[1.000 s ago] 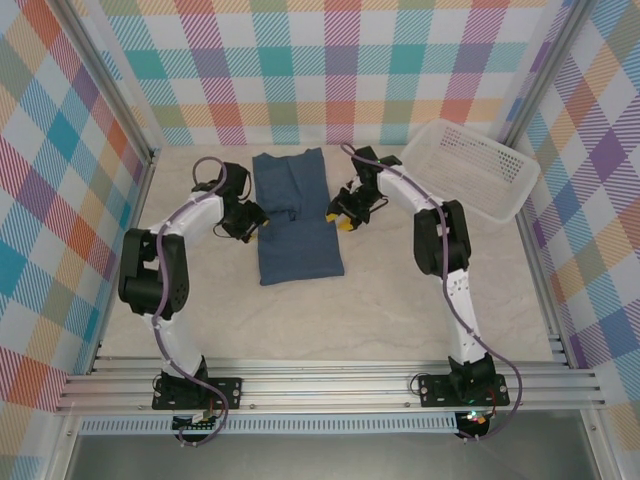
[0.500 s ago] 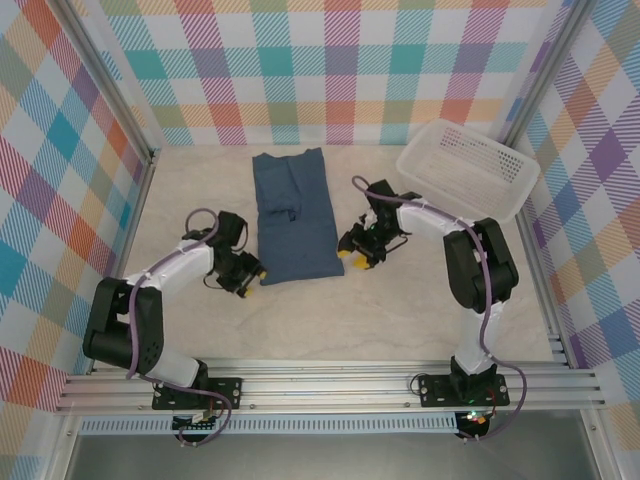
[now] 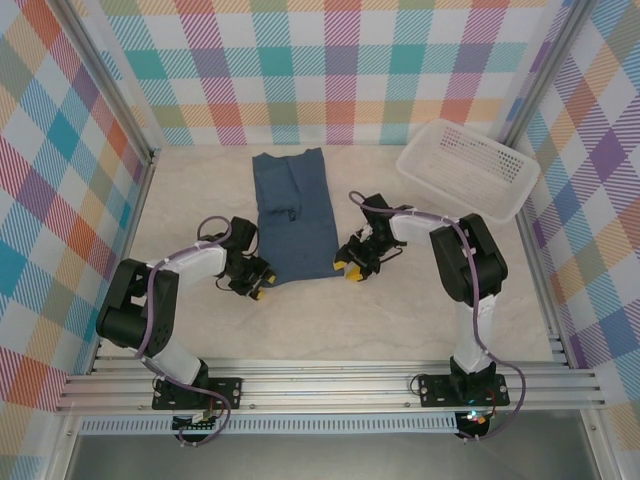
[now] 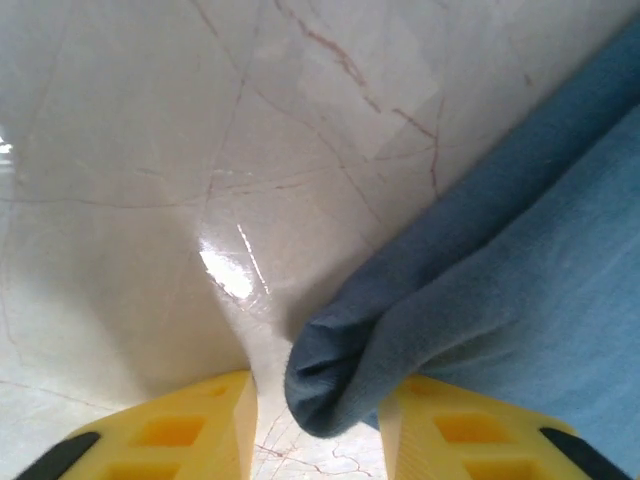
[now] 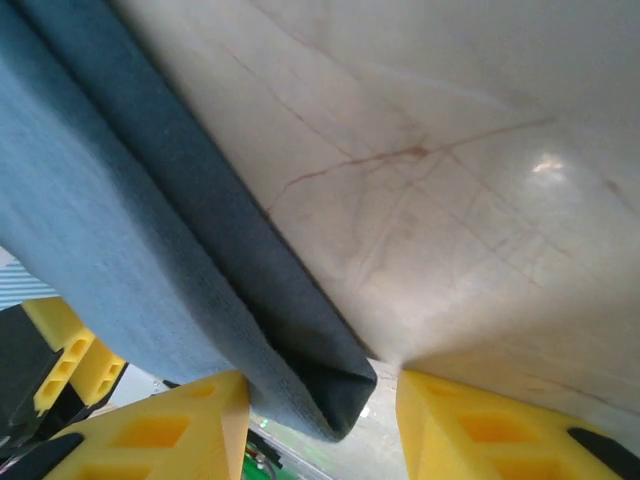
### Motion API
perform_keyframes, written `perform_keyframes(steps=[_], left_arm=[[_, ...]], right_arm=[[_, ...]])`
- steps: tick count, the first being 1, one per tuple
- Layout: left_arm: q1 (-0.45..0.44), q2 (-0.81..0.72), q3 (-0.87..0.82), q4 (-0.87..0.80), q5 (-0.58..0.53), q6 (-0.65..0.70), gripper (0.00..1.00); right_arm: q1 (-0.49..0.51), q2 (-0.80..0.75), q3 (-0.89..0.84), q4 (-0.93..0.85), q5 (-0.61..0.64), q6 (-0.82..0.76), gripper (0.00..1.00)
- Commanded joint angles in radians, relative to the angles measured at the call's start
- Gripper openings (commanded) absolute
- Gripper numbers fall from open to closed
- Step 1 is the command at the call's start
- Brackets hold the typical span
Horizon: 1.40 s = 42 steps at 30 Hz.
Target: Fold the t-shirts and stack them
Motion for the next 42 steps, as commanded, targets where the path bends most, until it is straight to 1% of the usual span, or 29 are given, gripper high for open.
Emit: perform_keyframes(steps=[1,5,6,8,9,10,12,16,19,23,27,30,32,33,35,37,39,41,42], left_arm=[[-0.004,0.053,0.048,0.082,-0.05,0.023,0.28],[-0.007,0.067,0.062,0.124,-0.056,0.027,0.12],[-0.009,0.062,0.062,0.126,-0.061,0.027,0.09],[-0.01,0.047,0.061,0.114,-0.069,0.031,0.02],[-0.013,0.037,0.058,0.108,-0.07,0.035,0.0],[-0.016,0.023,0.057,0.09,-0.074,0.04,0.0],[-0.022,-0.011,0.048,0.058,-0.08,0.051,0.0],[-0.04,-0.073,0.022,-0.027,-0.066,0.077,0.0],[-0.073,-0.118,-0.004,-0.095,-0.046,0.104,0.0],[-0.144,-0.2,-0.056,-0.169,-0.014,0.135,0.0],[-0.234,-0.301,-0.106,-0.243,0.035,0.132,0.0],[-0.322,-0.378,-0.135,-0.288,0.085,0.117,0.0],[-0.352,-0.428,-0.14,-0.321,0.108,0.116,0.0],[-0.354,-0.452,-0.132,-0.349,0.115,0.123,0.0],[-0.354,-0.494,-0.105,-0.379,0.111,0.128,0.0],[-0.354,-0.522,-0.076,-0.38,0.099,0.105,0.0],[-0.354,-0.539,-0.035,-0.382,0.054,0.078,0.0],[-0.354,-0.548,0.015,-0.39,-0.023,0.054,0.0],[-0.353,-0.547,0.032,-0.38,-0.043,0.048,0.0]], right_arm=[[0.012,0.045,0.03,0.022,-0.006,0.029,0.38],[0.019,0.077,0.084,0.019,-0.006,0.044,0.26],[0.022,0.08,0.093,0.021,-0.007,0.049,0.21],[0.024,0.073,0.103,0.02,-0.003,0.066,0.09],[0.024,0.064,0.101,0.017,0.006,0.071,0.04],[0.024,0.048,0.094,0.012,0.021,0.073,0.0],[0.024,0.021,0.081,-0.005,0.041,0.07,0.0],[0.025,-0.025,0.028,-0.023,0.035,0.054,0.0],[0.03,-0.071,-0.027,-0.055,0.036,0.014,0.0],[0.052,-0.156,-0.12,-0.12,0.009,-0.06,0.0],[0.104,-0.256,-0.216,-0.209,-0.013,-0.119,0.0],[0.14,-0.358,-0.301,-0.26,-0.036,-0.12,0.0],[0.16,-0.429,-0.348,-0.286,-0.058,-0.105,0.0],[0.166,-0.465,-0.365,-0.3,-0.066,-0.094,0.0],[0.168,-0.53,-0.376,-0.33,-0.067,-0.072,0.0],[0.165,-0.568,-0.346,-0.363,-0.049,-0.062,0.0],[0.16,-0.578,-0.298,-0.398,-0.028,-0.06,0.0],[0.145,-0.577,-0.254,-0.421,0.008,-0.053,0.0],[0.135,-0.578,-0.236,-0.426,0.021,-0.05,0.0]])
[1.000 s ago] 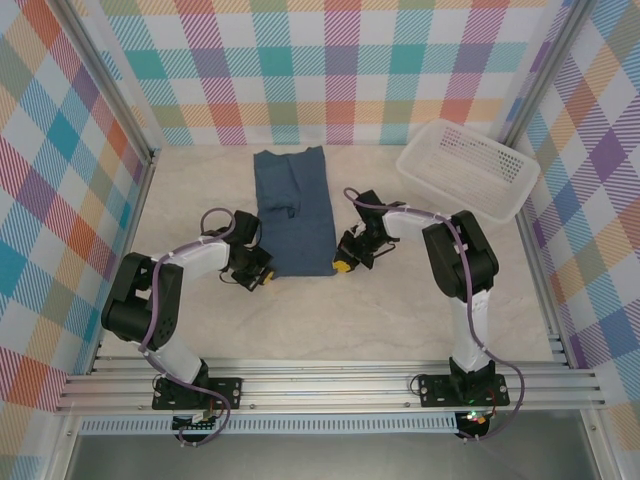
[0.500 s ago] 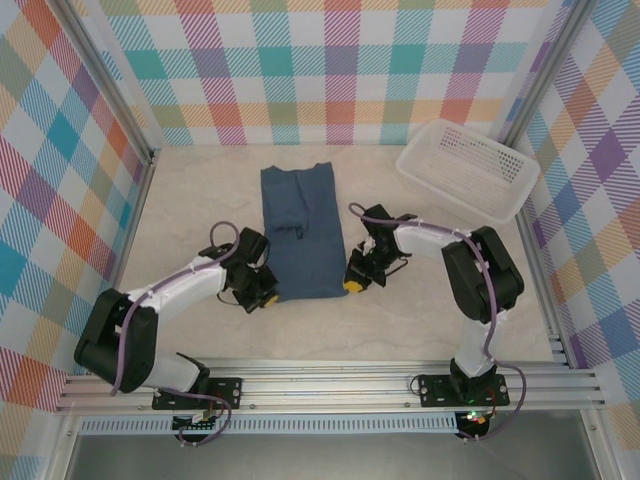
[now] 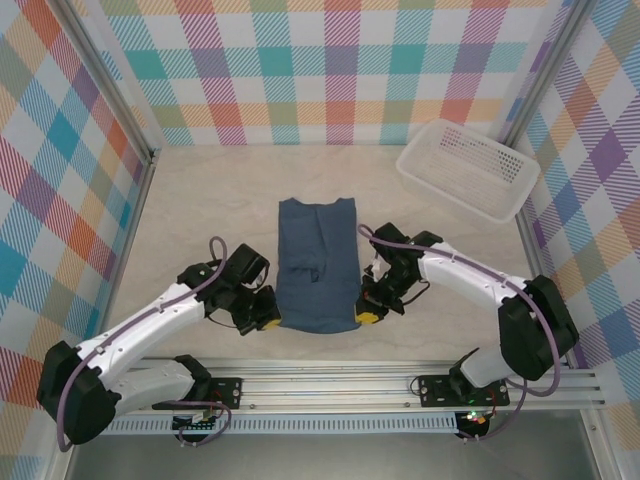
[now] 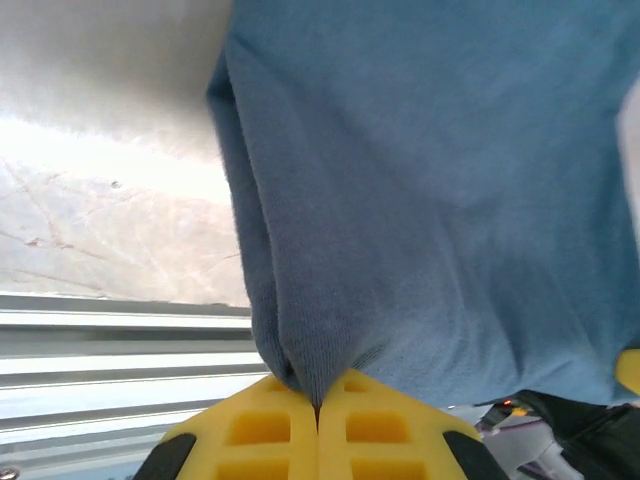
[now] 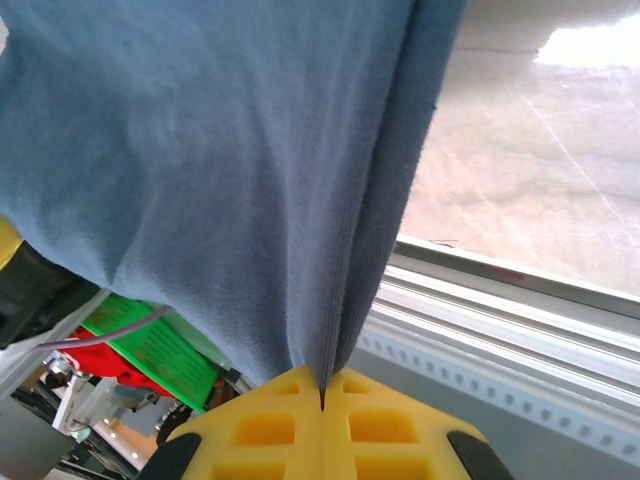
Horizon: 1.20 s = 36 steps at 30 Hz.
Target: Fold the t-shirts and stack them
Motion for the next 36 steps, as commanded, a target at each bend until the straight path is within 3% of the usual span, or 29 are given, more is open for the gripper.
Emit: perform_keyframes(steps=[1,8,21,34,36], left_arm=[[0.003,-0.015,0.082,-0.006,-0.097,-0.044,0.0],[0.092,0.129,0.272,0.043,-0.125,-0.01,0.0],[0.315,0.489,0.62,0.095,-0.018,0.065,0.0],[0.427,0.964,0.928,0.197,0.007,0.108,0.02],[0.443,1.024,0.975,0.196,-0.01,0.125,0.11]], right_arm=[[-0.035,-0.013,0.073,-0.067,0.049,0.021,0.0],[-0.117,0.068,0.283,-0.103,0.091,-0.001,0.0],[-0.26,0.35,0.678,-0.107,0.088,-0.013,0.0],[-0.334,0.968,1.371,-0.087,0.071,-0.013,0.0],[-0.342,1.051,1.454,-0.079,0.082,-0.02,0.17]])
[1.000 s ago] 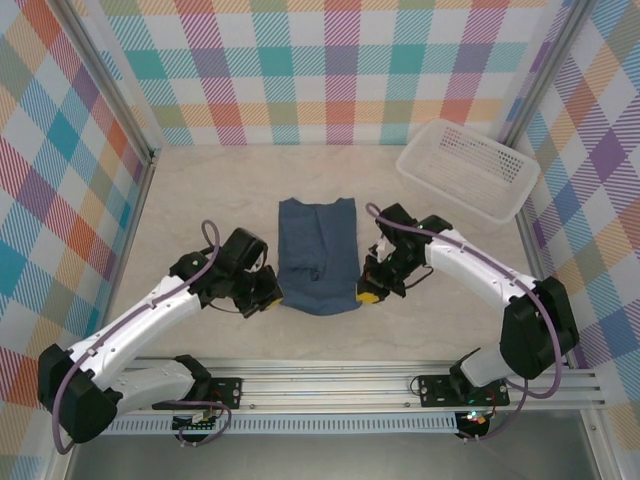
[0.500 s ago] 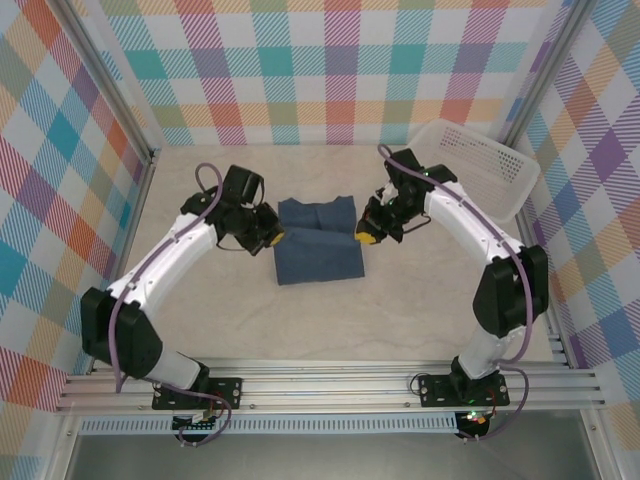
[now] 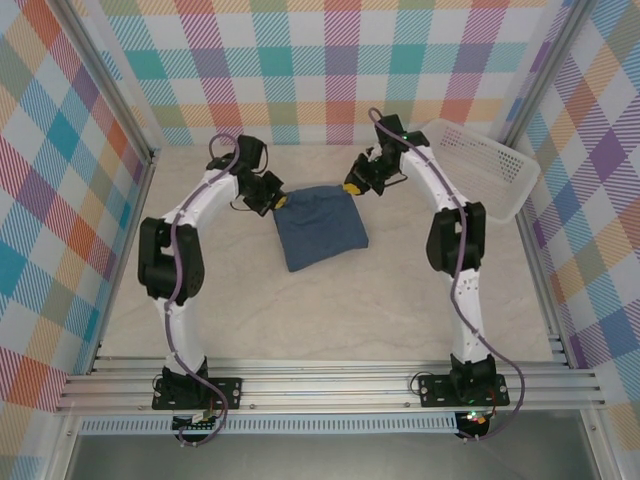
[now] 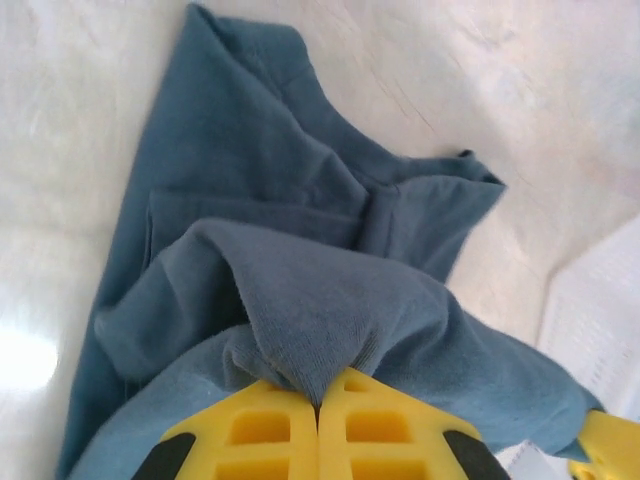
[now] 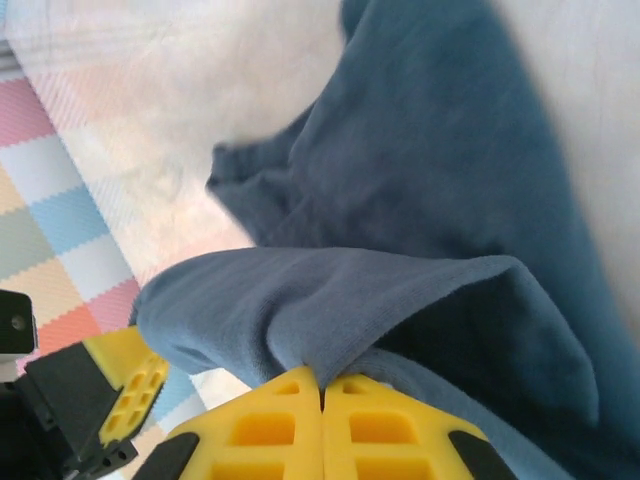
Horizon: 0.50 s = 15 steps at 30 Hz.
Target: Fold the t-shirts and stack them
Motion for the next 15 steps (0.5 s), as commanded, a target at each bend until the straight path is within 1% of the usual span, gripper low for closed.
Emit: perform_keyframes(steps=[1,2,3,4,5,7,10,12,13,15], left_arm=[[0.032,0.069,0.07,0.02,-0.005,0.042,0.14],[0.042,0.07,0.071,0.044,-0.013,0.041,0.2],[0.048,0.067,0.071,0.057,-0.022,0.041,0.24],[0.053,0.061,0.08,0.051,-0.036,0.048,0.29],[0.053,0.054,0.098,0.021,-0.06,0.065,0.3],[0.048,0.016,0.106,-0.03,-0.11,0.098,0.3],[0.048,-0.067,0.008,-0.011,-0.133,0.076,0.3],[0.049,-0.087,-0.034,0.012,-0.108,0.043,0.31],[0.046,-0.087,-0.049,0.029,-0.084,0.017,0.31],[0.032,-0.082,-0.071,0.074,-0.052,-0.022,0.31]], right_arm=[[-0.019,0.111,0.116,0.021,-0.007,-0.022,0.28],[-0.023,0.133,0.133,0.047,-0.022,-0.029,0.35],[-0.024,0.146,0.16,0.051,-0.02,-0.047,0.39],[-0.026,0.154,0.201,0.034,-0.001,-0.081,0.44],[-0.027,0.15,0.23,0.014,0.02,-0.116,0.48],[-0.031,0.113,0.225,-0.008,0.053,-0.157,0.5],[-0.032,0.002,0.084,0.019,0.106,-0.181,0.51],[-0.032,-0.051,-0.009,0.052,0.128,-0.174,0.52],[-0.033,-0.056,-0.027,0.053,0.137,-0.171,0.52],[-0.03,-0.033,-0.014,0.039,0.141,-0.16,0.48]])
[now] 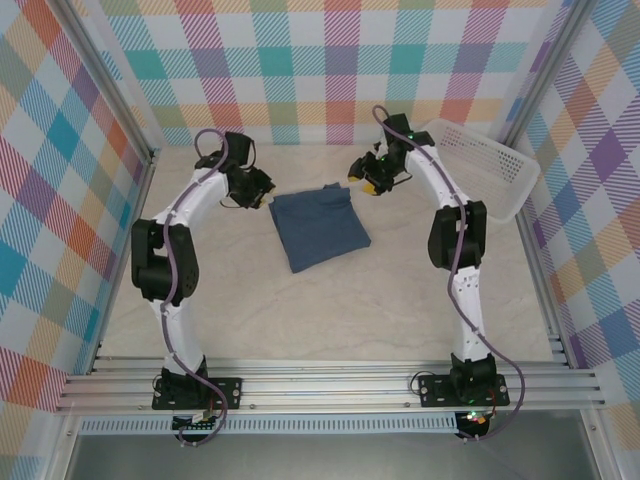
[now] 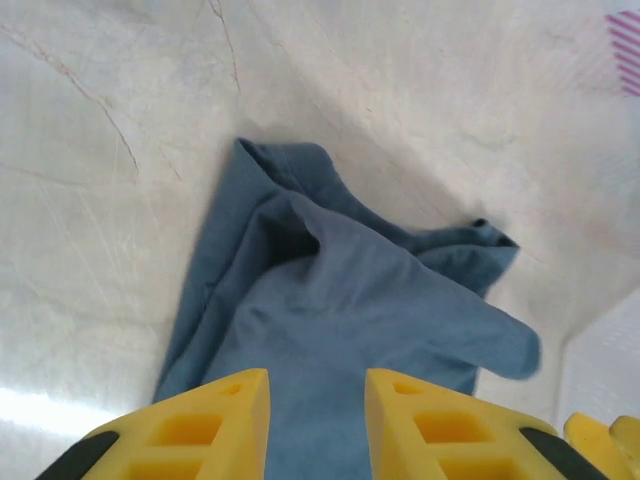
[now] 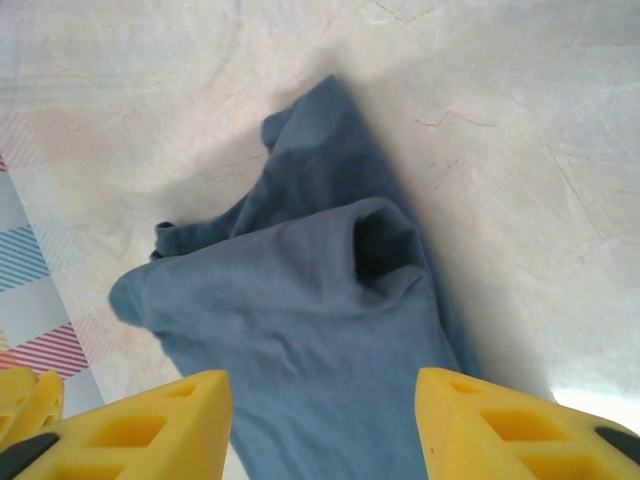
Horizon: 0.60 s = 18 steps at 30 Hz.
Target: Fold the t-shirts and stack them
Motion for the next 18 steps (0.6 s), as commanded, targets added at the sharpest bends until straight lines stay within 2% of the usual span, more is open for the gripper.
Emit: perform_keyframes(steps=[1,7,10,14,18], left_arm=[[-0.023,-0.009,-0.033,0.061,0.033,-0.059,0.3],[-0.116,0.135,0.123,0.036,0.069,-0.089,0.23],[-0.154,0.198,0.192,0.024,0.059,-0.102,0.21],[-0.169,0.278,0.236,0.024,0.064,-0.118,0.2],[-0.151,0.334,0.299,-0.049,0.003,-0.081,0.18]], right_arm=[[0.001,-0.011,0.003,0.003,0.031,-0.016,0.44],[0.018,0.029,-0.026,0.088,0.005,-0.01,0.2],[0.027,-0.023,-0.125,0.143,0.004,-0.006,0.1],[0.047,-0.153,-0.376,0.295,-0.005,0.023,0.08],[0.064,-0.13,-0.408,0.313,-0.012,0.036,0.07]])
